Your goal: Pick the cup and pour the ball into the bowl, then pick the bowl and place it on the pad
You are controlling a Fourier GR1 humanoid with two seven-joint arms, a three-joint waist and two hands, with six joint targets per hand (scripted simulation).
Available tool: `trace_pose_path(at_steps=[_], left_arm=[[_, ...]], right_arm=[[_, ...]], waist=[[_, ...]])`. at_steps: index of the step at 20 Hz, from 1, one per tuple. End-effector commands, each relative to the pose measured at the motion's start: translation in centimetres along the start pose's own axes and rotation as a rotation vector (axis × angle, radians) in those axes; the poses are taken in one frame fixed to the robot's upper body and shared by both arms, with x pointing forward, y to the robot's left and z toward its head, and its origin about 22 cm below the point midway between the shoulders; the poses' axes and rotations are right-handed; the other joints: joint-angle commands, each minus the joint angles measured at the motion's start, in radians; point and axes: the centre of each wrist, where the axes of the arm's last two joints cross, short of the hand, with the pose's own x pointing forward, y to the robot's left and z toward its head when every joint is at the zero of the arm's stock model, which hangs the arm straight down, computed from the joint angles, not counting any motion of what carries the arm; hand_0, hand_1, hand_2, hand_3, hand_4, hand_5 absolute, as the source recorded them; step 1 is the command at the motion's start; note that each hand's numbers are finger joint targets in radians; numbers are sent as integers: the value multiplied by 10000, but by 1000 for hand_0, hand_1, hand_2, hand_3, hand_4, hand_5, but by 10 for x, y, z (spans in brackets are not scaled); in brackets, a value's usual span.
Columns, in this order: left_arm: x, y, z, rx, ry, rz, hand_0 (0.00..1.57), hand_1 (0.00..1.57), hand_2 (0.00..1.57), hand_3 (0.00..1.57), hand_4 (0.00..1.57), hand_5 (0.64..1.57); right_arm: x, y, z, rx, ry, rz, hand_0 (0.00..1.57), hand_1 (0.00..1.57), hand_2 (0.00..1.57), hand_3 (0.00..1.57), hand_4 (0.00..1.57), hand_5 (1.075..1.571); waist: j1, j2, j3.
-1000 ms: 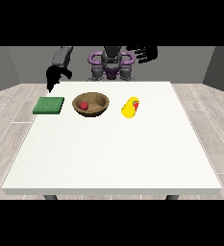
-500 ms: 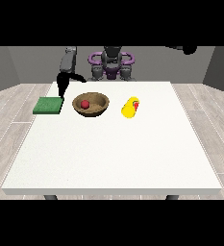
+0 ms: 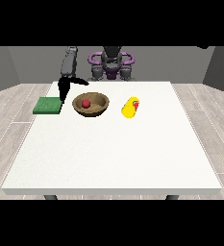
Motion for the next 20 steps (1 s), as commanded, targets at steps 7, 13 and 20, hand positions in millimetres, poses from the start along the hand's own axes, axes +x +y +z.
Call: trace_pose_path(at_steps=[7, 13, 20], left_arm=[[31, 1, 1, -680, -530, 391, 0, 0, 0, 0, 138, 1566], [65, -1, -1, -952, -1239, 289, 0, 0, 0, 0, 117, 1568], [107, -30, -12, -1213, -1459, 350, 0, 0, 0, 0, 0, 1568]], right_arm=[[-17, -18, -4, -437, 20, -414, 0, 0, 0, 0, 0, 1571], [-20, -35, -8, -733, -569, -947, 0, 0, 0, 0, 0, 1569], [-37, -28, -3, -839, -598, -1096, 0, 0, 0, 0, 0, 1567]], waist=[[490, 699, 7], [629, 1517, 9], [997, 1692, 16]])
